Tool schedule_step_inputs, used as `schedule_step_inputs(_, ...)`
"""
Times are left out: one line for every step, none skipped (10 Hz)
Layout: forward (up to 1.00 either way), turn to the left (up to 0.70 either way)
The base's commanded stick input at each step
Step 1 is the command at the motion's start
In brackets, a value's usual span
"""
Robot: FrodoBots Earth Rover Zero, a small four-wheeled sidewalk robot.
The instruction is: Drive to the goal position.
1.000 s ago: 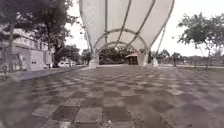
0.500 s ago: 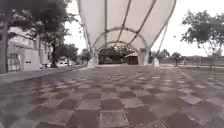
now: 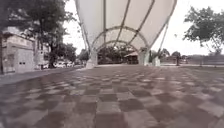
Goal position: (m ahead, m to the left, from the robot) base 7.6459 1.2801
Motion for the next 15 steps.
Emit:
schedule_step_inputs(1.0,0.0)
schedule_step_inputs(1.0,0.0)
schedule_step_inputs(1.0,0.0)
schedule_step_inputs(1.0,0.0)
schedule_step_inputs(1.0,0.0)
schedule_step_inputs(1.0,0.0)
schedule_step_inputs(1.0,0.0)
schedule_step_inputs(1.0,0.0)
schedule_step_inputs(1.0,0.0)
schedule_step_inputs(1.0,0.0)
schedule_step_inputs(1.0,0.0)
schedule_step_inputs(1.0,0.0)
schedule_step_inputs(1.0,0.0)
schedule_step_inputs(1.0,0.0)
schedule_step_inputs(1.0,0.0)
